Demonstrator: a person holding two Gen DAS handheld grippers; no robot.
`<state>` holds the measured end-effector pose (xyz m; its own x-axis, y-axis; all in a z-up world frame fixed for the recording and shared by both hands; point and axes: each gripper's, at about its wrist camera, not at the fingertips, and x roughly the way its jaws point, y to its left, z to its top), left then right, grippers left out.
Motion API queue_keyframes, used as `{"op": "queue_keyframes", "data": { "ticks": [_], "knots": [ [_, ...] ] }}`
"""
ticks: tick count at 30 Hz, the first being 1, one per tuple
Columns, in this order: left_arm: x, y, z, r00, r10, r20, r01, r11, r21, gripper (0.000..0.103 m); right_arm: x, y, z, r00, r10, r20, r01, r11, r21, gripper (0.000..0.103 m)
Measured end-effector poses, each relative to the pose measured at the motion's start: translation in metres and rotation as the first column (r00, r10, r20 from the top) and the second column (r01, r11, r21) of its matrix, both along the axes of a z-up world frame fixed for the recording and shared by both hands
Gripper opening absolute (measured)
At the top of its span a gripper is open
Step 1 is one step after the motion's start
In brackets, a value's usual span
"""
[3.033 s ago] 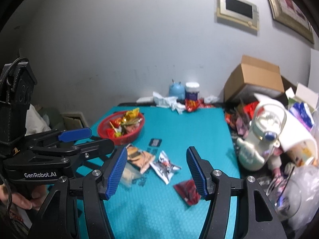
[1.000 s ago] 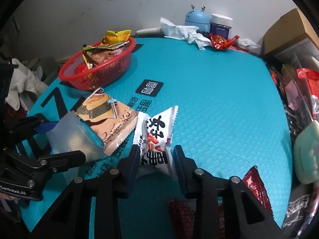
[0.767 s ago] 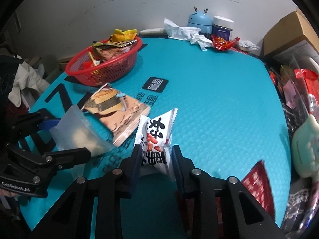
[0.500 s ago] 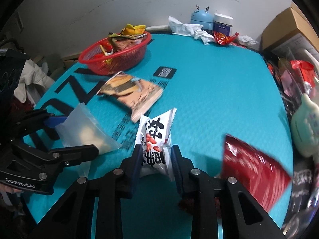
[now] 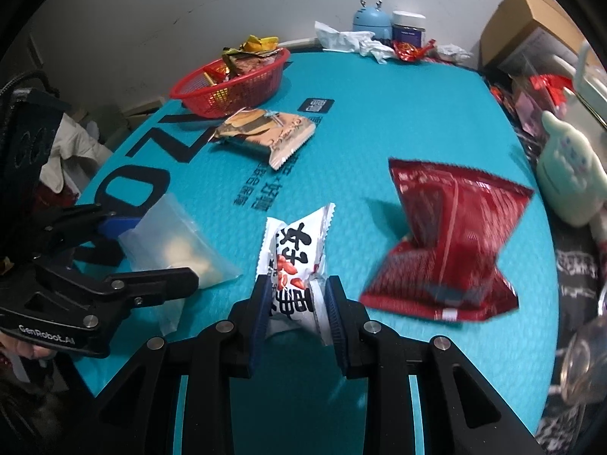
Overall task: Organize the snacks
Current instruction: 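Lift the white packet with the right tool while the left tool grasps and lifts the clear bag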
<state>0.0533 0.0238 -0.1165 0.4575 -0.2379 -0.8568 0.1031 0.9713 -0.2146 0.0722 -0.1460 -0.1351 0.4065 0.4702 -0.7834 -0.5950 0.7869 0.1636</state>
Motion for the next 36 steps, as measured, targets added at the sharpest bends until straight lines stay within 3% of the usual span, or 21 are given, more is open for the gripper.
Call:
{"op": "queue_keyframes", "data": {
  "ticks": [12,14,19,23,29,36],
  "knots": [
    [-0.001,-0.002,-0.009,0.999,-0.001,-0.038,0.001,1.0,0.003,0.077,-0.016,0.0,0.0,1.0,0.015,0.001,-0.015,1.0,-0.019,0.03],
    [-0.001,-0.004,-0.01,0.999,-0.006,-0.033,0.007,1.0,0.024,0.079,-0.016,0.001,-0.002,1.0,0.016,-0.003,-0.016,0.999,-0.029,0.042],
    [-0.002,-0.018,-0.013,0.999,-0.03,-0.02,0.032,0.992,0.121,0.082,-0.017,0.002,-0.009,1.0,0.018,-0.004,-0.018,0.998,-0.058,0.049],
    [-0.002,-0.024,-0.015,0.999,-0.036,-0.02,0.039,0.983,0.177,0.083,-0.018,-0.003,-0.01,1.0,0.01,0.004,-0.01,0.998,-0.058,0.061],
    [-0.007,-0.01,-0.013,1.0,-0.002,-0.012,0.004,0.995,0.102,0.083,-0.017,-0.004,-0.008,1.0,0.017,-0.005,-0.017,1.0,-0.018,0.063],
    [-0.009,-0.007,-0.014,1.0,0.003,0.009,-0.004,0.994,0.112,0.083,-0.017,0.003,-0.011,0.999,0.031,0.01,-0.031,0.999,-0.02,0.063]
  ]
}}
